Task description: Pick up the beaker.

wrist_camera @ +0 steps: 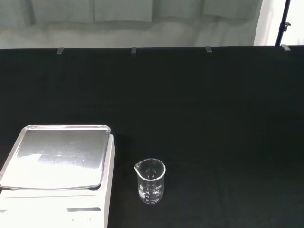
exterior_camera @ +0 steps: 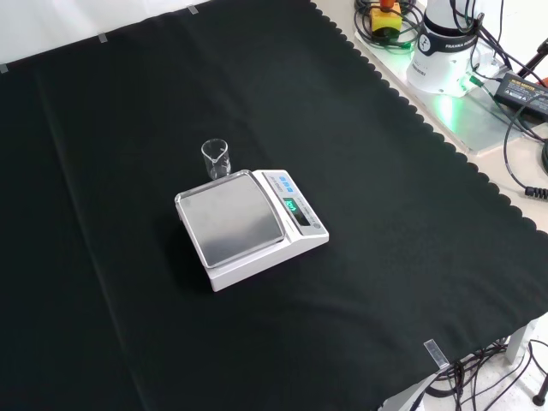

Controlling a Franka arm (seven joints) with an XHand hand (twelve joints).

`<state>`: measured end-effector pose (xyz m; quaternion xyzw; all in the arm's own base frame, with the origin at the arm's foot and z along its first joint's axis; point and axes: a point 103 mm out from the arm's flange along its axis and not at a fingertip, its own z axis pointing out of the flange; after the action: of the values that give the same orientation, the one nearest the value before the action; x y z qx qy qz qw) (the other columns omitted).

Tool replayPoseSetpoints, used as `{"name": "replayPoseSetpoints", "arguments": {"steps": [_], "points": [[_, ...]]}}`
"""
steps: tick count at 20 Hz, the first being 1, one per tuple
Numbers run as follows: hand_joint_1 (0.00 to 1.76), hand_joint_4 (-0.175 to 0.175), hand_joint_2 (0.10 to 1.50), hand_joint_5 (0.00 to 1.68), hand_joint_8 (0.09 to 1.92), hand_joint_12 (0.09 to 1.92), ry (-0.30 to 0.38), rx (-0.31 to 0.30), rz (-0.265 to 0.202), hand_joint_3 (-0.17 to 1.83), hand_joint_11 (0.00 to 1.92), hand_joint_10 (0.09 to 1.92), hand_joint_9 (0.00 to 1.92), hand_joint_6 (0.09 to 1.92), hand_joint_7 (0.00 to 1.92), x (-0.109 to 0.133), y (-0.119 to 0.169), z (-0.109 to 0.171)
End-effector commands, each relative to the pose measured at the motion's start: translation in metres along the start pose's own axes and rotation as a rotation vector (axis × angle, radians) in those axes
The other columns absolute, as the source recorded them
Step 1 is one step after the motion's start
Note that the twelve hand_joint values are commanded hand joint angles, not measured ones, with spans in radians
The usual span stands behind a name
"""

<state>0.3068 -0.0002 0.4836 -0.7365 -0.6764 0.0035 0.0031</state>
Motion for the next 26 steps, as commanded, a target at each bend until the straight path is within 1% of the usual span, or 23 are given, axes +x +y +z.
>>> {"name": "replayPoseSetpoints", "arguments": {"steps": [1, 3, 5, 9, 19, 23, 26], "points": [[0.41, -0.04, 0.83, 0.06, 0.45, 1.43, -0.007, -0.007, -0.002, 0.17, 0.07, 0.48, 0.06, 0.18, 0.06, -0.001, 0.001, 0.001], [0.39, -0.043, 0.85, 0.02, 0.4, 1.45, -0.019, -0.011, -0.004, 0.18, 0.02, 0.44, 0.01, 0.09, 0.01, 0.002, 0.003, 0.002], [0.39, -0.044, 0.86, 0.01, 0.38, 1.45, -0.017, -0.011, -0.007, 0.18, 0.0, 0.42, 0.0, 0.09, 0.0, 0.003, 0.004, 0.002], [0.38, -0.044, 0.86, 0.01, 0.38, 1.45, 0.003, 0.017, -0.007, 0.18, 0.0, 0.42, 0.0, 0.09, 0.0, -0.002, 0.015, 0.01], [0.38, -0.046, 0.86, 0.02, 0.38, 1.45, 0.125, 0.092, -0.072, 0.18, 0.0, 0.41, 0.0, 0.09, 0.0, -0.019, 0.06, 0.059], [0.39, -0.05, 0.87, 0.04, 0.4, 1.45, 0.17, 0.119, -0.089, 0.17, 0.0, 0.43, 0.0, 0.09, 0.0, -0.023, 0.08, 0.081], [0.39, -0.053, 0.87, 0.06, 0.43, 1.45, 0.185, 0.137, -0.099, 0.16, 0.0, 0.44, 0.0, 0.09, 0.0, -0.021, 0.094, 0.097]]}}
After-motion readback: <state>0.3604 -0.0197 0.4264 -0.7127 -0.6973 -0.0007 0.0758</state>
